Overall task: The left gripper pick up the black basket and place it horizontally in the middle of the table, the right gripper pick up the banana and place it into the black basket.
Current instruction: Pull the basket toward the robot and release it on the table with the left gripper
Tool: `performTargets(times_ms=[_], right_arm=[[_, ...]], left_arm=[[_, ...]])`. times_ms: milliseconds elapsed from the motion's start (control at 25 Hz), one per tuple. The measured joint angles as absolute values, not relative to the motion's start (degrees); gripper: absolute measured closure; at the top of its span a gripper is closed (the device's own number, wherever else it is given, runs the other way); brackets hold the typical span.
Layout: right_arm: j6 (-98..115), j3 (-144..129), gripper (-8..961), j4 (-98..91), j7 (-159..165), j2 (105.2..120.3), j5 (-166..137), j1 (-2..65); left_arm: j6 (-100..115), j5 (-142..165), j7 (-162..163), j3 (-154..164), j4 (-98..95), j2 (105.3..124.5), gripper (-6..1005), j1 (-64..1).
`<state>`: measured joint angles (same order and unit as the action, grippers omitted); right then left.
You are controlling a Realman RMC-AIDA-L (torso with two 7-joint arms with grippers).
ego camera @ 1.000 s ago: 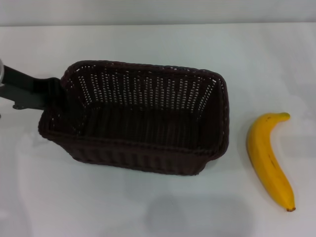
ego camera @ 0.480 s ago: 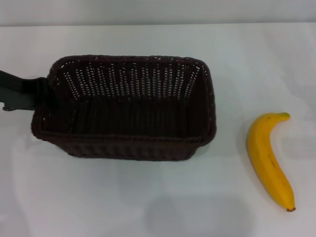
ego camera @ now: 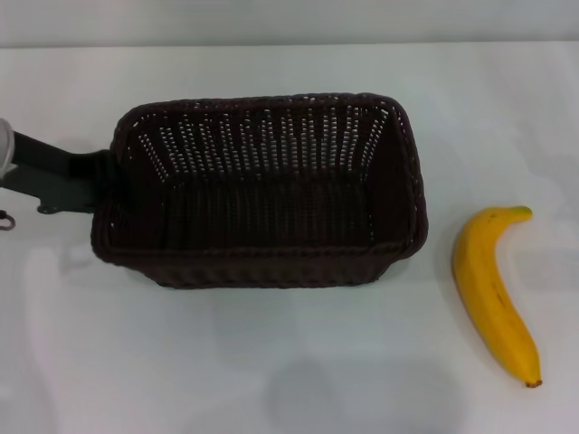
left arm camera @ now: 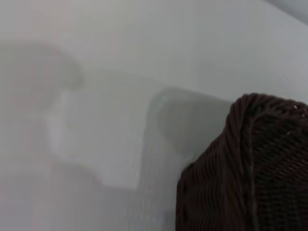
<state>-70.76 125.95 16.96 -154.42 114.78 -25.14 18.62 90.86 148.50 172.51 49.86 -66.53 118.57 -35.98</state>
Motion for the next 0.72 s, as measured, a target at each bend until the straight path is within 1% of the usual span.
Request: performTargets(times_ms=[160,240,400,600,720], right_arm=[[-71.19,125.95,141,16.97,-154.33,114.78,-25.13,18.1],[-71.64,125.95,142,16.97,-154.3,114.78,-25.13,17.97],[-71.74,125.95,143,16.97,-154.29,114.78,-25.13,17.9],[-72.46,125.95,144,16.97,-154.26,114.78,-25.13,17.77],[-73.35,126.17,145,16.97,-154.23,114.78,-25.08,17.44]], left_arm=[[90.86,147.09,172.22,49.79,-66.3,118.39,746,-36.16],[90.87,145.19,171.77,49.8,-66.36,117.92,668,-36.01],[90.88,144.72,171.02,49.82,-66.38,117.67,513,-36.07],[90.49,143.89,169.48,49.87,-65.41,117.59,386,-36.48],[90.12,142.41,168.3,49.76,-64.21,117.57,386,-36.77]])
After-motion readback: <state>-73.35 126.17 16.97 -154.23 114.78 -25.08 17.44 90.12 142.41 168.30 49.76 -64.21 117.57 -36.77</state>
